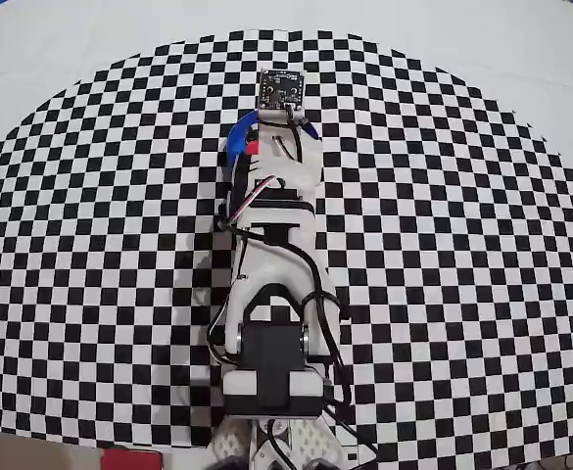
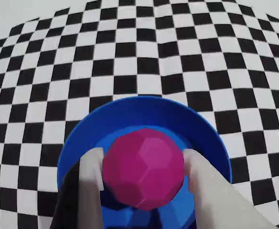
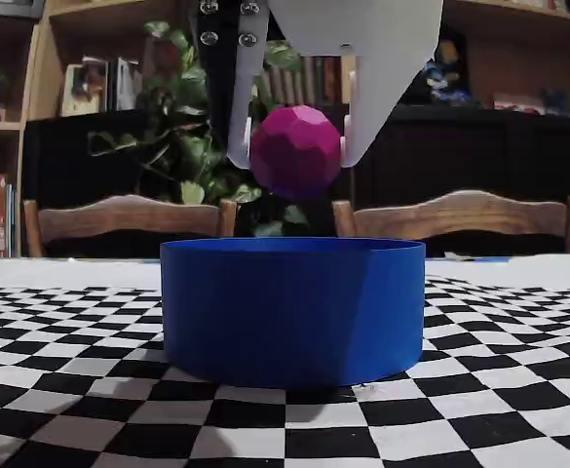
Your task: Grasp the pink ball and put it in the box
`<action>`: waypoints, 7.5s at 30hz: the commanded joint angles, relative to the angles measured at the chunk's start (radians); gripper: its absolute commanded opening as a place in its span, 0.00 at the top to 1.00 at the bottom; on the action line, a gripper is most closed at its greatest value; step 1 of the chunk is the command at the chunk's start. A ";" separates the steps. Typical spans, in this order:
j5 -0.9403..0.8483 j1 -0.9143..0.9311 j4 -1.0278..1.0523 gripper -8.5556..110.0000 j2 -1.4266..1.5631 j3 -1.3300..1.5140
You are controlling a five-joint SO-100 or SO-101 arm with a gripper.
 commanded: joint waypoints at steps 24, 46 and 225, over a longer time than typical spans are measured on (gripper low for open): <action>0.006 -0.011 -0.034 0.93 -0.026 -0.008; 0.006 -0.011 -0.037 0.93 -0.031 -0.014; 1.543 -0.028 1.000 0.92 1.428 0.672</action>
